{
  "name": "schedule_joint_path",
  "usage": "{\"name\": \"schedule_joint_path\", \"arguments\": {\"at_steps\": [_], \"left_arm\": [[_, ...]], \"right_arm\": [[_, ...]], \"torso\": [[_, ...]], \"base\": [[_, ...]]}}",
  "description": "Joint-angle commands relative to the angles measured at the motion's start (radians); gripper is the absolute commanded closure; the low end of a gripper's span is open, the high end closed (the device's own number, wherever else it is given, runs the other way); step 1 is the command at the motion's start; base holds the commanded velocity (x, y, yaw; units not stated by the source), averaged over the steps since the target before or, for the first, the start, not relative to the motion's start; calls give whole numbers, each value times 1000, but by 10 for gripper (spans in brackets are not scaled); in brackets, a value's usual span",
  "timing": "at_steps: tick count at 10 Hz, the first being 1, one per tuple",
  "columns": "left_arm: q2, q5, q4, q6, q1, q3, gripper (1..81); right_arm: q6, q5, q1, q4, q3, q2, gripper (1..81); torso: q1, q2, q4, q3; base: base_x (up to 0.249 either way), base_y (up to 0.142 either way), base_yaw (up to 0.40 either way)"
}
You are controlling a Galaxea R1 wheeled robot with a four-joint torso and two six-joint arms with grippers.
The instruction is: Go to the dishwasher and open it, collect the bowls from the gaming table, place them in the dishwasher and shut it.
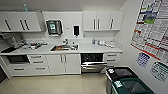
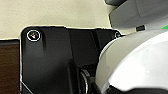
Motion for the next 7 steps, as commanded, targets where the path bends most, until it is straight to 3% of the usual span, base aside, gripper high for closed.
{"name": "schedule_joint_path", "arguments": {"at_steps": [1,7], "left_arm": [[-13,6,0,0,-47,17,811],[-14,6,1,0,-46,17,811]], "right_arm": [[-5,-77,50,-6,3,-8,811],[-5,-79,51,-6,3,-7,811]], "torso": [[0,0,0,0],[-2,0,0,0]], "base": [[137,0,0],[133,0,0]]}}
